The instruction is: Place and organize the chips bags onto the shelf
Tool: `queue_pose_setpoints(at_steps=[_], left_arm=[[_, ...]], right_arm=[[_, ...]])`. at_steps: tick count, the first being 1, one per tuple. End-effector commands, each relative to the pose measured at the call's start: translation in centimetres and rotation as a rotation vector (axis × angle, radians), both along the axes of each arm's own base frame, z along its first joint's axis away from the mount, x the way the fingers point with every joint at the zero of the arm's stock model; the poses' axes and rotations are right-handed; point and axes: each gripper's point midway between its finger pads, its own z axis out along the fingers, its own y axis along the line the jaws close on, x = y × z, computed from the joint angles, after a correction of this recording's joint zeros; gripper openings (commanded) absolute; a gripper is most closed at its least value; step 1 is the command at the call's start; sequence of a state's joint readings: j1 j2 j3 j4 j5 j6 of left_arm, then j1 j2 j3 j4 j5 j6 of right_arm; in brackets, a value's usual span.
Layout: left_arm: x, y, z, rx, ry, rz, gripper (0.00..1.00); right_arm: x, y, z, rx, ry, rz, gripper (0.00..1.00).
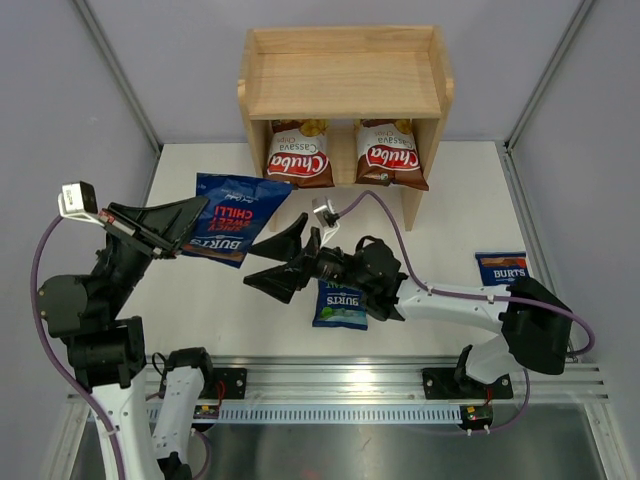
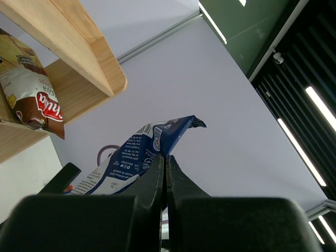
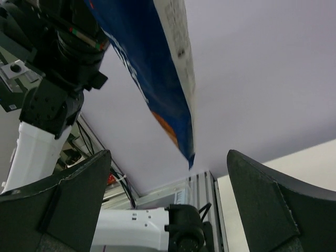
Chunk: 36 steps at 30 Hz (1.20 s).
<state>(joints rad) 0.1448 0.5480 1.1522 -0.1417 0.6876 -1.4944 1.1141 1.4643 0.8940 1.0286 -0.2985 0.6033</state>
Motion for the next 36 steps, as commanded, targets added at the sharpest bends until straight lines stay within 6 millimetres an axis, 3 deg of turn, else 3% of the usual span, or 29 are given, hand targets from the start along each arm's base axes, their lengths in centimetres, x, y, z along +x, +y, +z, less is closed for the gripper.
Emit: queue_pose_setpoints(at_steps=[1, 7, 10, 15, 16, 18, 22, 23, 24, 26, 27, 28, 29, 33, 34, 35, 36], left_arm=[[-0.3, -0.1, -0.2, -0.056, 0.032, -0.03, 0.0], [-0.9, -0.4, -0.7, -0.077, 0.035, -0.06, 0.0], [-0.5, -0.4, -1.1, -0.092, 0.056, -0.067, 0.0], [0.2, -0.3, -1.6, -0.095, 0.071, -0.061, 0.0], [0.3, -0.2, -1.7, -0.088, 0.07, -0.057, 0.0], [1.1, -0.2, -2.1, -0.066, 0.075, -0.05, 0.0], [2.2, -0.8, -3.1, -0.024, 0.079, -0.109, 0.0], [2.5, -0.9, -3.4, -0.019, 0.083, -0.118, 0.03], [2.5, -1.0, -3.3, -0.006, 0.063, -0.126, 0.07], [2.3, -1.1, -3.1, 0.044, 0.02, -0.122, 0.33], [2.4, -1.2, -3.0, 0.063, 0.006, -0.12, 0.72], [2.2, -1.4, -2.7, 0.092, -0.02, -0.131, 0.89], [1.9, -1.6, -2.2, 0.131, -0.062, -0.141, 0.99], [0.3, -3.0, -1.6, 0.244, -0.2, -0.28, 0.99], [-0.4, -3.5, -1.8, 0.291, -0.246, -0.326, 0.99], [-0.6, -3.7, -2.2, 0.329, -0.272, -0.34, 0.99], [-0.7, -3.8, -2.8, 0.348, -0.278, -0.36, 0.99]], right_arm=[[-0.2, -0.2, 5.9, 0.175, -0.128, -0.046, 1.0], [-0.1, 0.9, 6.8, 0.215, -0.15, -0.032, 0.98], [-0.7, 1.6, 6.8, 0.23, -0.16, 0.02, 0.87], [-1.4, 1.8, 6.5, 0.252, -0.163, 0.072, 0.6], [-1.6, 1.6, 6.6, 0.255, -0.165, 0.078, 0.49], [-1.9, 1.1, 6.4, 0.248, -0.161, 0.082, 0.4], [-2.3, -0.6, 5.4, 0.181, -0.144, 0.058, 0.11], [-2.3, -0.9, 5.2, 0.165, -0.139, 0.051, 0.11], [-2.3, -1.2, 5.0, 0.151, -0.128, 0.041, 0.1], [-2.6, -2.0, 4.2, 0.098, -0.113, 0.031, 0.1], [-2.7, -2.3, 4.0, 0.076, -0.108, 0.029, 0.09], [-2.7, -2.0, 2.5, -0.005, -0.081, 0.034, 0.09], [-3.1, -3.0, 3.3, -0.016, -0.096, 0.03, 0.09], [-4.2, -5.3, 2.2, -0.15, -0.089, 0.032, 0.02], [-4.4, -5.7, 0.5, -0.238, -0.064, 0.035, 0.01], [-4.9, -7.0, 2.1, -0.232, -0.101, 0.026, 0.0], [-5.3, -7.6, 2.0, -0.261, -0.115, 0.038, 0.0]])
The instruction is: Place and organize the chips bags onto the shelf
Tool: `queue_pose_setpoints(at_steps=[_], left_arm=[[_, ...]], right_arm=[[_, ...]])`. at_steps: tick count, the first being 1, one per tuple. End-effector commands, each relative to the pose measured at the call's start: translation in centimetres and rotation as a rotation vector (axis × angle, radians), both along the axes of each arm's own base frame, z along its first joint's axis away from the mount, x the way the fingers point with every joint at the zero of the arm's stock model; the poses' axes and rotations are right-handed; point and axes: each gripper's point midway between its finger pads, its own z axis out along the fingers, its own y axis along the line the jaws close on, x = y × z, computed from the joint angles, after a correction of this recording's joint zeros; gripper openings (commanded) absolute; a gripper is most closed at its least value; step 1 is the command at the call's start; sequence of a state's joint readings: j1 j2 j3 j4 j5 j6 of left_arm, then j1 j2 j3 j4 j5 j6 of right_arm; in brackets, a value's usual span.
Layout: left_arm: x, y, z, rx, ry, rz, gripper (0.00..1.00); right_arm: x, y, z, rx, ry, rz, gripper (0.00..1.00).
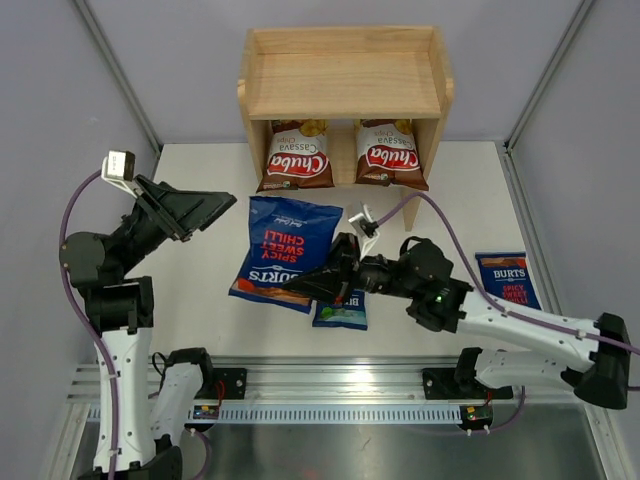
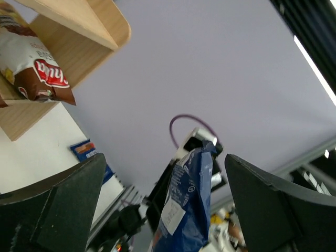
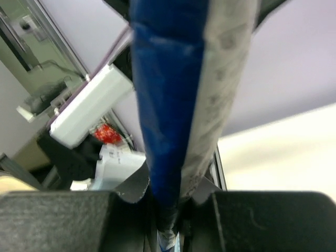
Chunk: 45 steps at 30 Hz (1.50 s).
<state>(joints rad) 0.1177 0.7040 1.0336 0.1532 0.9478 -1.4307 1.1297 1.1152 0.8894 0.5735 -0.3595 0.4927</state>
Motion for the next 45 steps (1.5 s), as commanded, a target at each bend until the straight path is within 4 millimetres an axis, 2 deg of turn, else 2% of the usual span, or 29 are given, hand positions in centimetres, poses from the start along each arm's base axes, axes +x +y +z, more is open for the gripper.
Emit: queue_pose_setpoints(at_steps=[1, 3, 4, 5, 6, 7, 9, 10, 13, 17, 20, 21, 23, 25, 27, 28, 29, 31, 35, 37, 38, 41, 42, 45], left_arm=[[-5.1, -2.0, 0.7, 0.188, -0.296, -0.186, 0.99], [-6.3, -2.6, 0.2, 0.201, -0.35, -0.247, 0.99], [-7.0, -3.1, 0.1, 0.199, -0.36, -0.289, 0.99], [-7.6, -3.5, -0.1, 0.218, -0.409, -0.307, 0.99], [-7.7, -3.8, -0.5, 0.221, -0.372, -0.326, 0.99], [-8.2, -4.4, -0.8, 0.252, -0.434, -0.348, 0.99], [-8.3, -5.0, -1.9, 0.271, -0.388, -0.381, 0.99], [-9.1, -5.6, -1.7, 0.27, -0.407, -0.411, 0.99], [-8.8, -6.3, -2.8, 0.294, -0.417, -0.423, 0.99], [-8.6, -7.0, -3.7, 0.276, -0.403, -0.461, 0.98], [-9.0, -7.7, -3.9, 0.274, -0.423, -0.489, 0.74], [-9.3, -7.9, -4.1, 0.276, -0.413, -0.504, 0.56], [-9.2, -8.1, -4.7, 0.297, -0.42, -0.502, 0.48], [-9.4, -8.2, -5.3, 0.307, -0.42, -0.517, 0.45], [-9.8, -8.2, -5.7, 0.311, -0.427, -0.53, 0.47], [-9.9, -8.2, -5.9, 0.314, -0.432, -0.534, 0.6], [-10.2, -8.1, -6.0, 0.313, -0.442, -0.536, 0.68], [-10.6, -8.1, -6.4, 0.31, -0.455, -0.548, 0.8], [-10.9, -8.5, -7.4, 0.32, -0.445, -0.575, 0.8], [-10.9, -8.8, -7.8, 0.329, -0.449, -0.576, 0.7], [-11.0, -8.9, -7.9, 0.331, -0.449, -0.579, 0.6], [-11.2, -9.1, -8.1, 0.332, -0.46, -0.584, 0.43], [-11.1, -9.1, -8.0, 0.332, -0.463, -0.578, 0.3], [-10.4, -9.0, -7.6, 0.337, -0.463, -0.524, 0.15]], right_arm=[[-1.6, -2.6, -1.2, -0.198, -0.047, 0.013, 0.0], [-2.7, -3.5, -1.2, -0.25, -0.058, 0.056, 0.0], [-3.3, -4.1, -2.7, -0.335, -0.036, 0.082, 0.0], [-3.8, -4.4, -1.5, -0.333, -0.069, 0.105, 0.0], [-4.7, -4.8, -1.5, -0.348, -0.079, 0.155, 0.0], [-5.2, -5.2, -1.4, -0.374, -0.077, 0.178, 0.0], [-5.6, -5.6, -1.4, -0.397, -0.079, 0.201, 0.0], [-5.7, -5.8, -1.8, -0.422, -0.074, 0.205, 0.0], [-6.2, -6.2, -1.2, -0.419, -0.087, 0.224, 0.0], [-7.4, -6.2, -1.8, -0.441, -0.085, 0.31, 0.0], [-7.5, -6.0, -2.5, -0.478, -0.076, 0.339, 0.0], [-7.4, -5.9, -2.7, -0.485, -0.075, 0.338, 0.0], [-7.4, -6.0, -2.6, -0.484, -0.083, 0.332, 0.0], [-7.3, -6.3, -2.4, -0.483, -0.091, 0.317, 0.0], [-7.4, -6.4, -2.5, -0.487, -0.093, 0.317, 0.0], [-7.3, -6.5, -2.5, -0.491, -0.092, 0.315, 0.0], [-7.2, -6.4, -2.6, -0.496, -0.09, 0.309, 0.01], [-7.2, -6.4, -2.7, -0.505, -0.084, 0.311, 0.0], [-7.0, -6.2, -2.9, -0.517, -0.085, 0.311, 0.0], [-6.9, -6.0, -3.0, -0.527, -0.081, 0.31, 0.0], [-7.0, -6.0, -3.0, -0.527, -0.083, 0.314, 0.0], [-6.7, -5.9, -3.0, -0.531, -0.082, 0.303, 0.0], [-6.5, -5.8, -3.2, -0.54, -0.081, 0.288, 0.01], [-5.7, -6.1, -3.7, -0.556, -0.078, 0.231, 0.04]])
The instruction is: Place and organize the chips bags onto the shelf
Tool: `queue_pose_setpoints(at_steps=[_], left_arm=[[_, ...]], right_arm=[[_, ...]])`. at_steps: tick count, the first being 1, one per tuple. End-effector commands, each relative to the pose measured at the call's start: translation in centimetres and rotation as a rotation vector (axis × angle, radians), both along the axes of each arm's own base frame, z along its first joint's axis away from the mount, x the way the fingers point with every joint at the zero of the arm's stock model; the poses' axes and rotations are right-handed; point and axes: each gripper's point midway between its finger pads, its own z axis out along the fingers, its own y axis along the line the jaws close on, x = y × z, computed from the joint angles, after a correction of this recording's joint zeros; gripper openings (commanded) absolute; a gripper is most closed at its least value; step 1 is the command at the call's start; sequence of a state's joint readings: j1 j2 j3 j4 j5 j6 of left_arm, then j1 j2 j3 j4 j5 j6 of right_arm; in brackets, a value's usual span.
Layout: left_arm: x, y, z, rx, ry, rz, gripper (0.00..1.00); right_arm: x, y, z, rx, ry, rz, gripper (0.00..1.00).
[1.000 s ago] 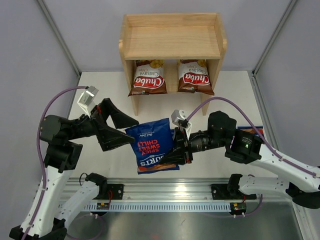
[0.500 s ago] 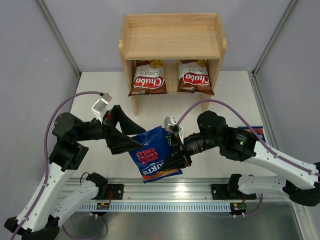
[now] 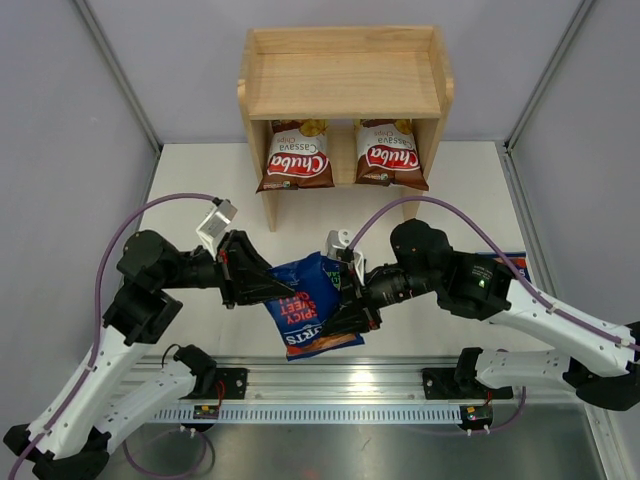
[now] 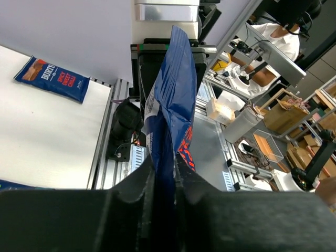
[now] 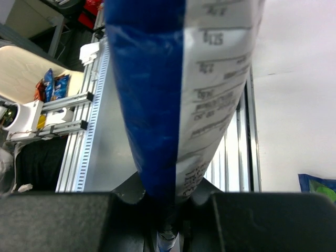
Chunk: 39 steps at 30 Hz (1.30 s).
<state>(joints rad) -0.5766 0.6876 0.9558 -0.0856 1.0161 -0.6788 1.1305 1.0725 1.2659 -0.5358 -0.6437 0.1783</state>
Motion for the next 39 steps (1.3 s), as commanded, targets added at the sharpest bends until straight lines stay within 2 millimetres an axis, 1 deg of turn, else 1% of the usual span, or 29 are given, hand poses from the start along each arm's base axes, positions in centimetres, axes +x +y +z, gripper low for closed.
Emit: queue_pose_setpoints(at_steps=[1, 2, 3, 5, 6, 7, 8, 9, 10, 11, 13, 14, 15, 16, 18, 19, 22, 23, 25, 26, 28, 29, 31, 32, 33, 36, 37, 38, 39], left_arm=[[1.1, 0.1, 0.9, -0.03, -0.053, 0.093, 0.12], [1.5, 0.2, 1.0, -0.032, -0.046, 0.125, 0.1], [2.9, 0.4, 1.2, -0.039, -0.031, 0.211, 0.02], [4.1, 0.7, 1.5, -0.049, -0.008, 0.299, 0.0], [4.2, 0.6, 1.3, -0.057, 0.025, 0.295, 0.0], [4.2, 0.5, 1.5, -0.077, 0.035, 0.296, 0.0], [4.1, 0.7, 2.7, -0.131, 0.012, 0.301, 0.0], [4.4, 0.6, 2.3, -0.151, 0.061, 0.306, 0.0], [4.4, 0.7, 2.7, -0.175, 0.065, 0.31, 0.0], [4.2, 0.9, 3.6, -0.221, 0.048, 0.313, 0.0], [4.6, 1.2, 3.8, -0.268, 0.103, 0.336, 0.0], [4.7, 1.5, 4.5, -0.313, 0.101, 0.352, 0.0], [4.6, 1.7, 5.0, -0.343, 0.11, 0.351, 0.0], [4.6, 1.8, 4.8, -0.366, 0.162, 0.346, 0.0], [4.2, 2.4, 6.2, -0.457, 0.205, 0.329, 0.0], [4.1, 2.7, 6.6, -0.503, 0.207, 0.32, 0.0], [3.7, 3.3, 7.7, -0.593, 0.267, 0.271, 0.0], [3.8, 3.3, 7.5, -0.608, 0.284, 0.266, 0.0], [3.5, 3.6, 8.1, -0.652, 0.312, 0.233, 0.0], [3.5, 3.7, 8.1, -0.658, 0.322, 0.231, 0.0], [3.1, 3.9, 8.4, -0.669, 0.332, 0.214, 0.0], [3.2, 3.9, 8.2, -0.67, 0.355, 0.21, 0.0], [3.0, 4.2, 8.2, -0.687, 0.363, 0.206, 0.0], [3.1, 4.2, 8.1, -0.691, 0.375, 0.212, 0.0], [3.3, 4.2, 7.9, -0.69, 0.393, 0.216, 0.0], [3.9, 4.2, 7.0, -0.672, 0.436, 0.254, 0.0], [4.2, 4.1, 6.6, -0.661, 0.453, 0.269, 0.0], [4.3, 4.2, 6.5, -0.662, 0.457, 0.277, 0.0], [4.4, 4.1, 6.4, -0.659, 0.459, 0.282, 0.0]], right_arm=[[0.6, -0.6, 2.0, 0.055, -0.061, -0.052, 0.07], [1.3, -0.7, 1.9, 0.049, -0.071, -0.096, 0.12], [1.6, -0.9, 1.4, 0.042, -0.072, -0.126, 0.21], [2.6, -2.0, 2.1, 0.076, -0.101, -0.223, 0.44], [2.9, -2.8, 2.4, 0.099, -0.1, -0.266, 0.62], [3.8, -3.2, 2.6, 0.112, -0.11, -0.33, 0.7], [4.1, -3.5, 2.7, 0.129, -0.108, -0.361, 0.83], [4.3, -4.1, 3.0, 0.164, -0.095, -0.401, 0.99], [5.6, -4.6, 3.1, 0.18, -0.095, -0.492, 1.0], [6.2, -5.1, 3.2, 0.194, -0.082, -0.547, 0.99], [7.3, -6.4, 3.2, 0.257, -0.042, -0.655, 0.99], [7.6, -6.8, 3.3, 0.29, -0.029, -0.688, 0.99], [7.8, -6.6, 2.9, 0.334, 0.012, -0.704, 0.99], [7.4, -7.4, 3.8, 0.4, 0.026, -0.703, 0.99], [6.9, -7.4, 4.4, 0.503, 0.052, -0.682, 0.99], [6.6, -7.3, 4.3, 0.517, 0.06, -0.662, 0.99], [5.8, -6.4, 5.4, 0.597, 0.079, -0.593, 0.99], [5.8, -6.1, 6.0, 0.624, 0.079, -0.583, 0.99], [5.6, -5.1, 5.9, 0.629, 0.096, -0.548, 0.99], [5.5, -4.9, 6.5, 0.663, 0.103, -0.533, 0.99], [5.4, -4.2, 6.7, 0.677, 0.104, -0.51, 0.99], [5.3, -4.2, 7.7, 0.717, 0.096, -0.497, 0.99], [5.4, -3.7, 8.0, 0.733, 0.101, -0.487, 0.99], [5.2, -3.7, 8.9, 0.77, 0.096, -0.474, 0.99], [5.4, -3.3, 8.8, 0.768, 0.099, -0.471, 0.98], [5.2, -2.6, 9.6, 0.807, 0.115, -0.441, 0.89], [5.2, -2.5, 9.8, 0.817, 0.117, -0.432, 0.8], [5.0, -2.4, 10.3, 0.837, 0.121, -0.417, 0.76], [5.2, -1.8, 10.1, 0.83, 0.127, -0.414, 0.71]])
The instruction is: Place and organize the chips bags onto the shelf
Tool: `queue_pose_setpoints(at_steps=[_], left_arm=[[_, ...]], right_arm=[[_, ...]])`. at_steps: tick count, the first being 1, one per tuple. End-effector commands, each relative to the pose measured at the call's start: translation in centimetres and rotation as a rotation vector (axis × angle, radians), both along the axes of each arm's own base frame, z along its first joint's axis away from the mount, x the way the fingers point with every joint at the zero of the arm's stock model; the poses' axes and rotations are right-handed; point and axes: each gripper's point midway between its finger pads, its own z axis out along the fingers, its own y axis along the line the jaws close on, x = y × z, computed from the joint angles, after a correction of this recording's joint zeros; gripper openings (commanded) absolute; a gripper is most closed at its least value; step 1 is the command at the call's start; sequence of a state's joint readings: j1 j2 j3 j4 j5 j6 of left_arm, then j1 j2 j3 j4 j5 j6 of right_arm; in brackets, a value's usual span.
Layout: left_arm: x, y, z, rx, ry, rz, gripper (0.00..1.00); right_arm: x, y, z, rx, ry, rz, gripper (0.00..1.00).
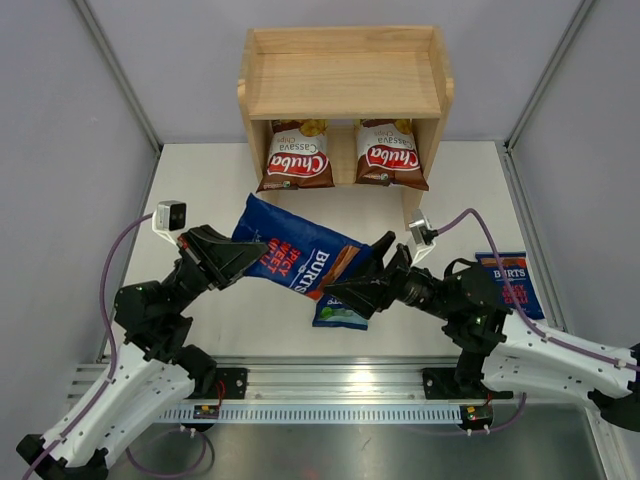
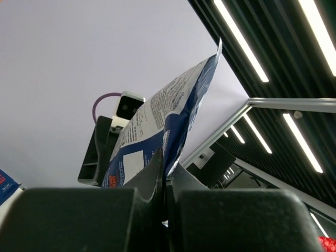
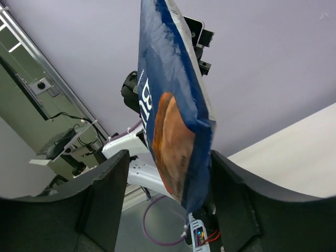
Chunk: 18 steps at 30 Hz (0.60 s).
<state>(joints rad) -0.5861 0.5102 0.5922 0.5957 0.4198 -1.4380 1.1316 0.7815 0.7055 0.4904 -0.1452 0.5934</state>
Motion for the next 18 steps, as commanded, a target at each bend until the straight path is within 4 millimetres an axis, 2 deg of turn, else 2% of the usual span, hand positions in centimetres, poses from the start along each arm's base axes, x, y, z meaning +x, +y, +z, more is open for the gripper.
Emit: queue_pose_setpoints(at_steps=[1, 2, 4, 5, 6, 9, 10, 11, 13, 14, 17, 18], left_arm=[[0.3, 0.6, 0.6, -0.039, 0.023, 0.029, 0.0], [0.4, 0.6, 0.5, -0.036, 0.027, 0.028, 0.0], [0.5, 0.4, 0.3, -0.029, 0.034, 0.028, 0.0], [0.6, 0.4, 0.2, -0.018, 0.036, 0.034, 0.0], [0.6, 0.4, 0.2, -0.008, 0.036, 0.044, 0.0], [1.3, 0.7, 0.3, 0.074, 0.035, 0.131, 0.0], [2.3, 0.6, -0.7, 0.128, 0.083, 0.171, 0.0], [2.2, 1.1, 0.4, 0.149, 0.038, 0.218, 0.0], [3.0, 1.0, -0.2, 0.219, 0.061, 0.26, 0.0], [2.6, 1.4, 1.2, 0.232, 0.009, 0.289, 0.0], [3.4, 0.7, 0.9, 0.349, -0.041, 0.312, 0.01], [3.0, 0.6, 2.0, 0.369, -0.074, 0.304, 0.01]], right_arm=[[-1.0, -0.1, 3.6, 0.134, -0.048, 0.051, 0.67], [-0.8, 0.1, 3.8, 0.137, -0.044, 0.05, 0.58], [-0.6, 0.3, 3.5, 0.133, -0.036, 0.046, 0.47], [-0.5, 0.2, 3.3, 0.132, -0.031, 0.04, 0.27], [-0.2, -0.1, 3.3, 0.137, -0.02, 0.02, 0.21], [0.0, -1.1, 3.0, 0.147, -0.001, -0.014, 0.17], [0.0, -1.3, 2.8, 0.143, 0.004, -0.02, 0.16], [0.0, -1.6, 2.5, 0.134, 0.013, -0.026, 0.15], [0.3, -1.8, 1.9, 0.117, 0.035, -0.043, 0.12], [0.3, -2.1, 1.9, 0.118, 0.038, -0.048, 0.1], [0.5, -2.4, 1.5, 0.1, 0.065, -0.065, 0.07], [0.8, -2.4, 1.4, 0.095, 0.079, -0.078, 0.06]])
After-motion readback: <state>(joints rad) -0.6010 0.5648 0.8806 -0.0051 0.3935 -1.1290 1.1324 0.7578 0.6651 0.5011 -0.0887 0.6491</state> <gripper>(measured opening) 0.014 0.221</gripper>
